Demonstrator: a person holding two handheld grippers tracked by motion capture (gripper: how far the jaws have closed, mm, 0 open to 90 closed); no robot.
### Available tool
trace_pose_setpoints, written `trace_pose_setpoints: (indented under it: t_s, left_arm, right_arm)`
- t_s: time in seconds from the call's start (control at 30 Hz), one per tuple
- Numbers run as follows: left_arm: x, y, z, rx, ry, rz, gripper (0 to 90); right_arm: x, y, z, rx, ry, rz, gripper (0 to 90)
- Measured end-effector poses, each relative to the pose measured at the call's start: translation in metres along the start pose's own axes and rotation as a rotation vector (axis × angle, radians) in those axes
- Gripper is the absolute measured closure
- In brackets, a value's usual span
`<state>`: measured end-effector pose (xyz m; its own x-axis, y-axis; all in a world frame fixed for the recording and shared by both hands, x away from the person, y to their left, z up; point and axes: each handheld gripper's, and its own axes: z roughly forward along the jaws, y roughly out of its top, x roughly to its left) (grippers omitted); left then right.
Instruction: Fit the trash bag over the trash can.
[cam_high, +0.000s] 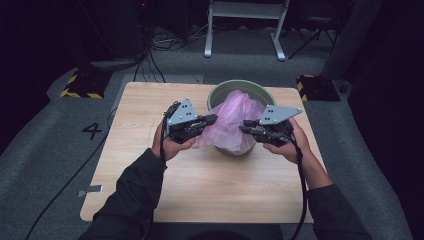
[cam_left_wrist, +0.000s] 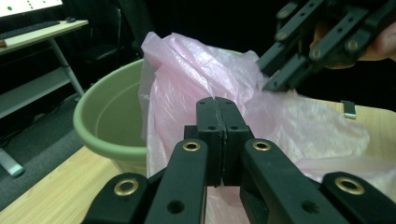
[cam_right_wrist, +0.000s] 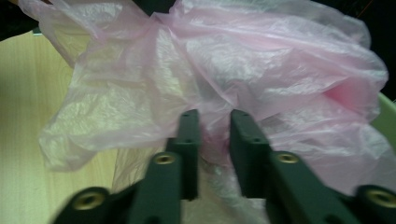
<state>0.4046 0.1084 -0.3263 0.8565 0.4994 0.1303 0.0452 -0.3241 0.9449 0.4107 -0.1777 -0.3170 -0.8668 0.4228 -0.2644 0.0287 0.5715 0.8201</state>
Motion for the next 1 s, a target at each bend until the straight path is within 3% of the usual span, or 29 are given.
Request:
trace_pose_setpoints:
  t_s: [0.13, 0.2, 0.23, 0.27, 0.33, 0.4, 0.47, 0.6, 0.67, 0.77, 0.83, 0.9, 0.97, 1.0]
  left_arm:
    - [0.007, -0.003, -0.004, -0.015, 0.004, -0.029, 80.0]
    - [0.01, -0.005, -0.008, -0.031, 0.017, -0.072, 62.6]
    - [0.011, -0.006, -0.011, -0.04, -0.014, -0.093, 52.3]
    - [0.012, -0.007, -0.013, -0.049, -0.036, -0.097, 52.3]
    - [0.009, -0.008, -0.02, -0.043, -0.016, -0.084, 43.9]
    - [0.008, -0.01, -0.026, -0.035, -0.037, -0.069, 38.5]
    - [0.005, -0.013, -0.032, -0.017, -0.027, -0.059, 32.9]
    - [-0.002, -0.02, -0.038, -0.005, -0.048, -0.059, 28.6]
    - [-0.007, -0.022, -0.036, 0.019, -0.051, -0.036, 27.6]
    - [-0.01, -0.021, -0.03, 0.037, -0.029, -0.02, 27.7]
    - [-0.01, -0.019, -0.026, 0.037, -0.015, -0.011, 33.0]
    - [-0.01, -0.017, -0.022, 0.055, 0.013, 0.024, 52.5]
    - [-0.011, -0.015, -0.019, 0.063, 0.021, 0.064, 75.1]
    - [-0.012, -0.014, -0.018, 0.065, 0.038, 0.076, 75.1]
  right_arm:
    - [-0.004, 0.002, -0.002, -0.022, -0.032, 0.015, 87.5]
    - [-0.008, 0.003, -0.004, -0.043, -0.056, 0.04, 88.0]
    - [-0.013, 0.002, -0.006, -0.06, -0.078, 0.072, 88.0]
    - [-0.013, 0.002, -0.006, -0.06, -0.078, 0.072, 88.0]
    - [-0.018, 0.001, -0.007, -0.067, -0.098, 0.105, 88.0]
    - [-0.025, -0.001, -0.009, -0.075, -0.116, 0.145, 88.0]
    - [-0.032, -0.003, -0.009, -0.076, -0.13, 0.184, 88.0]
    - [-0.04, -0.006, -0.009, -0.071, -0.15, 0.223, 87.8]
    - [-0.042, -0.008, -0.009, -0.069, -0.15, 0.228, 86.8]
    - [-0.043, -0.008, -0.009, -0.065, -0.153, 0.235, 84.9]
    - [-0.043, -0.007, -0.008, -0.066, -0.157, 0.239, 84.6]
    - [-0.043, -0.006, -0.009, -0.065, -0.164, 0.233, 76.4]
    - [-0.042, -0.006, -0.009, -0.071, -0.184, 0.239, 58.0]
    - [-0.041, -0.005, -0.009, -0.076, -0.175, 0.241, 51.6]
